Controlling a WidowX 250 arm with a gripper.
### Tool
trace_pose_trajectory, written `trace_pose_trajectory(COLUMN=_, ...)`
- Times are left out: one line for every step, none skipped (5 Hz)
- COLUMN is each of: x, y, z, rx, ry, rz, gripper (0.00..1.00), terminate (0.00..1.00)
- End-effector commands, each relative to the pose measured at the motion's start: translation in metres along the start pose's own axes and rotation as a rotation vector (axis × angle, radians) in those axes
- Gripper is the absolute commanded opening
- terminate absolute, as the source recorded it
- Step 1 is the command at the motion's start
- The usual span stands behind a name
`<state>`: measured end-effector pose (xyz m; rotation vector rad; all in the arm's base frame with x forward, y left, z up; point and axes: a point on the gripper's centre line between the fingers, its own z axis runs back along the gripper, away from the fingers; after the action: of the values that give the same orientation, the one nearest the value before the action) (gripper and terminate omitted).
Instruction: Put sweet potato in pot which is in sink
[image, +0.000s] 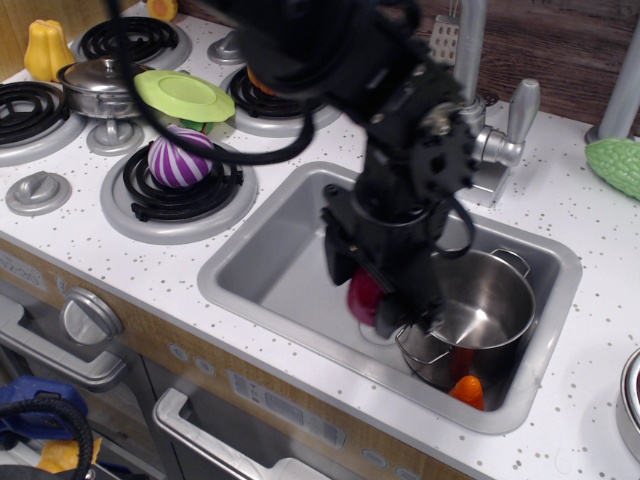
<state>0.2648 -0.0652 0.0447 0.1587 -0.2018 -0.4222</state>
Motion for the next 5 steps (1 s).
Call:
trace_pose_trajectory(x=0.044, y=-0.002, z=0.005, rx=0.011, ry=-0.054, rz=0.024, gripper=0.0, terminate=0.0)
trace_pose_trajectory(x=0.059, y=-0.008, z=-0.011, rx=-0.019, ry=-0.089, rz=0.035, gripper=0.0, terminate=0.0)
trace_pose_trajectory(x=0.064, y=-0.011, z=-0.021, rx=-0.036, ry=-0.115, rz=0.029, gripper=1.0, terminate=0.0)
trace_pose_trajectory(x=0.059, y=-0.011, z=-0.036, rx=-0.003, ry=-0.146, rz=-0.006, gripper=1.0, terminate=0.0)
trace_pose_trajectory(x=0.059, y=-0.011, z=-0.036, rx=-0.003, ry=-0.146, rz=-0.006, gripper=1.0, terminate=0.0)
